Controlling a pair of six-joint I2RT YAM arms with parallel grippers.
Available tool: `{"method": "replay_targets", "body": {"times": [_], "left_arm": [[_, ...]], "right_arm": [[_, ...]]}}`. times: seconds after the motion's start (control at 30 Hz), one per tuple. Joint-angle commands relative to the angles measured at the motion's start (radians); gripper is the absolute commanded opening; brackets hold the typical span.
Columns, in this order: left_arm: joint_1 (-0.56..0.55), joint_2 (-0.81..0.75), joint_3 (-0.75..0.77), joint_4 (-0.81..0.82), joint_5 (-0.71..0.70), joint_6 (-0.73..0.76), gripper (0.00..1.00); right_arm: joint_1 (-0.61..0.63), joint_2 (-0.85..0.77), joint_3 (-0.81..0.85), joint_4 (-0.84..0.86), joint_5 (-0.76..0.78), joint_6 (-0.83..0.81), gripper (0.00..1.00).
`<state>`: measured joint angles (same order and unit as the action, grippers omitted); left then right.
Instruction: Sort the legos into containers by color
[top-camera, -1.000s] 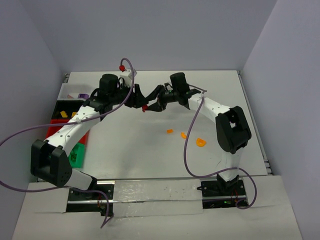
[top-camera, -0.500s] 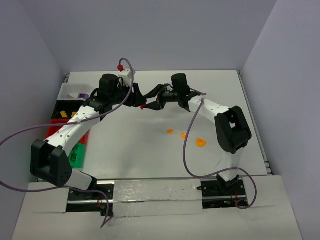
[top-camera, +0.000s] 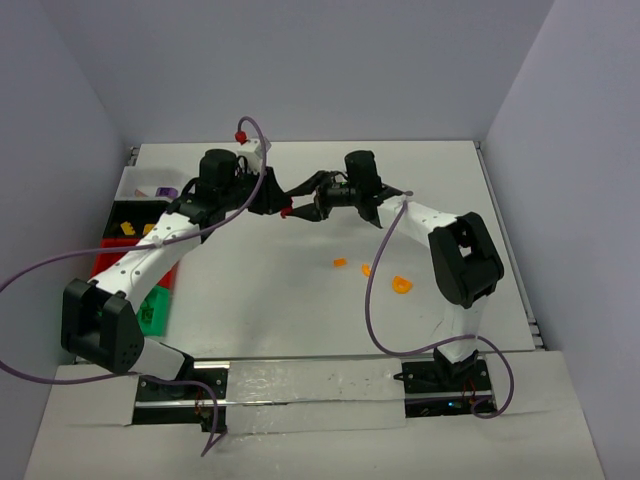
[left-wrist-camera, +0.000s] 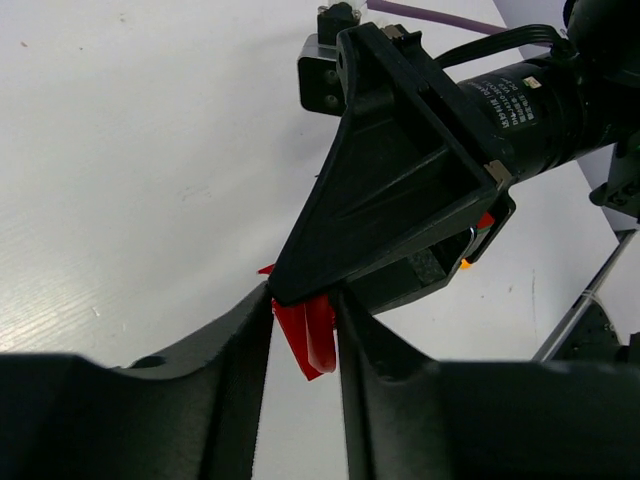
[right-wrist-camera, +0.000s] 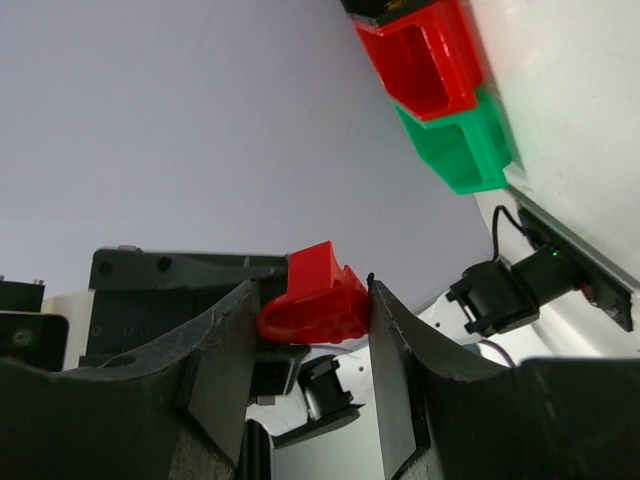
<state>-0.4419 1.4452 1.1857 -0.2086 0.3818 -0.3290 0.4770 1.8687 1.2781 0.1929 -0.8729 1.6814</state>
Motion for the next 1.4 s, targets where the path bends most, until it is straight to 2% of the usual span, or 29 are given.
{"method": "replay_targets", "body": {"times": [0.0,0.03,0.07,0.13,0.17,0.2,0.27,0.33,0.37,0.5,0.6,0.67,0.73,0.9,0.93,1.0,1.1,1.23,1.37], "left_arm": [[-0.008,-0.020,-0.012,0.040,0.035,-0.016,0.39],[-0.008,-0.023,-0.014,0.038,0.032,-0.013,0.35],[-0.006,-0.026,-0.014,0.038,0.027,-0.009,0.24],[-0.006,-0.028,-0.012,0.033,0.023,-0.001,0.14],[-0.007,-0.029,-0.011,0.029,0.024,0.002,0.08],[-0.008,-0.031,-0.011,0.025,0.025,0.004,0.02],[-0.007,-0.037,-0.014,0.018,0.029,0.015,0.00],[-0.006,-0.051,-0.021,0.003,0.026,0.041,0.00],[-0.004,-0.061,-0.026,-0.006,0.027,0.054,0.00],[0.054,-0.137,-0.068,-0.073,0.043,0.123,0.00],[0.170,-0.178,-0.079,-0.165,0.066,0.178,0.00],[0.256,-0.180,-0.058,-0.306,0.061,0.232,0.00],[0.345,-0.182,-0.041,-0.396,0.004,0.335,0.00],[0.637,-0.204,-0.029,-0.538,-0.162,0.504,0.00],[0.670,-0.199,-0.023,-0.562,-0.197,0.545,0.00],[0.782,-0.182,0.007,-0.608,-0.215,0.575,0.00],[0.890,-0.139,0.085,-0.658,-0.220,0.619,0.00],[0.925,-0.093,0.143,-0.689,-0.276,0.660,0.05],[0.933,-0.046,0.144,-0.685,-0.310,0.687,0.09]], "right_arm": [[-0.008,-0.043,-0.016,0.088,-0.028,0.050,0.00],[-0.008,-0.046,-0.016,0.092,-0.029,0.053,0.00],[-0.009,-0.046,-0.017,0.094,-0.029,0.055,0.00],[-0.012,-0.048,-0.019,0.097,-0.028,0.055,0.01],[-0.013,-0.049,-0.021,0.102,-0.028,0.054,0.06],[-0.014,-0.050,-0.022,0.107,-0.026,0.054,0.19],[-0.018,-0.050,-0.025,0.114,-0.024,0.049,0.55],[-0.032,-0.054,-0.028,0.120,-0.021,0.037,0.97],[-0.040,-0.055,-0.030,0.120,-0.021,0.028,1.00],[-0.105,-0.074,-0.026,0.117,-0.015,-0.056,1.00],[-0.175,-0.083,0.017,0.037,-0.024,-0.272,1.00],[-0.214,-0.091,0.099,-0.077,-0.018,-0.448,1.00],[-0.242,-0.103,0.179,-0.302,0.009,-0.651,1.00],[-0.255,-0.125,0.389,-0.663,0.157,-1.166,1.00],[-0.253,-0.128,0.407,-0.741,0.222,-1.210,1.00],[-0.253,-0.136,0.426,-0.792,0.274,-1.300,1.00],[-0.256,-0.154,0.440,-0.850,0.340,-1.373,1.00],[-0.256,-0.181,0.445,-0.884,0.340,-1.498,1.00],[-0.256,-0.186,0.461,-0.901,0.352,-1.525,1.00]]}}
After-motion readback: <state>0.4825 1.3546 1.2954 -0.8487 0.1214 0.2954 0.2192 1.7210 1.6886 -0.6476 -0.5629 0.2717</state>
